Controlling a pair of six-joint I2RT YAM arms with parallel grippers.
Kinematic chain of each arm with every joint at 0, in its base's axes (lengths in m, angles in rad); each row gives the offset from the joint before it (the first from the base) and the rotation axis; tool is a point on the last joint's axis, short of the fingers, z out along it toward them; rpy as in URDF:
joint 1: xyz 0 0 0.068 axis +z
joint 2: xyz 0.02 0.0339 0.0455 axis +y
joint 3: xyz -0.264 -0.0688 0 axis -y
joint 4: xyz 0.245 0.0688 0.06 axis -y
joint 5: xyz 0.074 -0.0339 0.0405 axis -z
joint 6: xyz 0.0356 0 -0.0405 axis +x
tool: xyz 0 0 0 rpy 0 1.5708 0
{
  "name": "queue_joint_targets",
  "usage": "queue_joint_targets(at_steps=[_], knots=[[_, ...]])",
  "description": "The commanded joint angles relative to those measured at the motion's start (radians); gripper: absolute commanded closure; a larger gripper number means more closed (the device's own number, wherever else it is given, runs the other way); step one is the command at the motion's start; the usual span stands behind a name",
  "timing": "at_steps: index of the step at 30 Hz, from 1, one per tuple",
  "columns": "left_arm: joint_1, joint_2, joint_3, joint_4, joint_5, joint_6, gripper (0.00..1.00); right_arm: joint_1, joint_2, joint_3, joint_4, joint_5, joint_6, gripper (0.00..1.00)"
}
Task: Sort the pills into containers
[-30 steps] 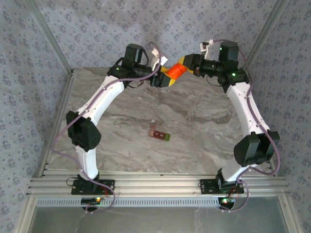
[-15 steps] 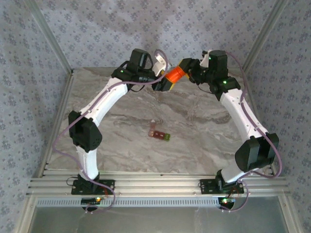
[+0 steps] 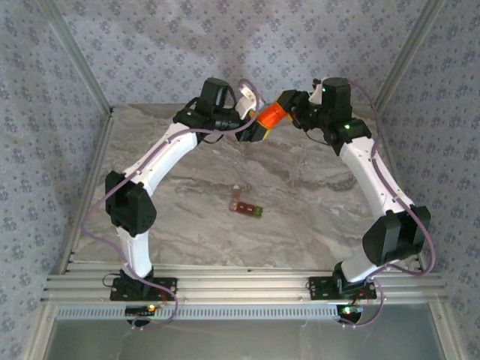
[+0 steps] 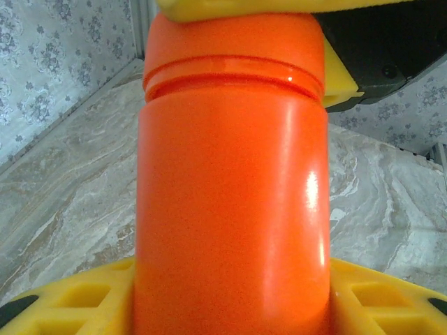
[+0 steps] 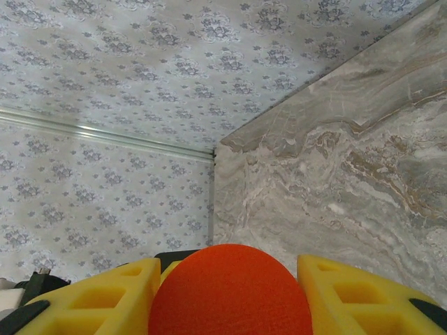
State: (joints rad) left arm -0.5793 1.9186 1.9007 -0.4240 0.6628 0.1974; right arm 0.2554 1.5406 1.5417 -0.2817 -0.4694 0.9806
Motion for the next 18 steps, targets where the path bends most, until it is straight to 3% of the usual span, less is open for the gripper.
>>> queue_joint_targets(at_steps=[1, 10, 18], knots=[[-0.028, -0.038, 0.011, 0.124, 0.021, -0.025, 1.00, 0.040, -0.001, 0.038, -0.040, -0.113, 0.024, 0.53], [-0.025, -0.037, 0.014, 0.122, 0.027, -0.026, 1.00, 0.041, 0.004, 0.057, -0.049, -0.120, 0.019, 0.48], [-0.012, -0.036, 0.010, 0.136, 0.044, -0.050, 1.00, 0.014, 0.006, 0.085, -0.073, -0.138, 0.001, 0.29]])
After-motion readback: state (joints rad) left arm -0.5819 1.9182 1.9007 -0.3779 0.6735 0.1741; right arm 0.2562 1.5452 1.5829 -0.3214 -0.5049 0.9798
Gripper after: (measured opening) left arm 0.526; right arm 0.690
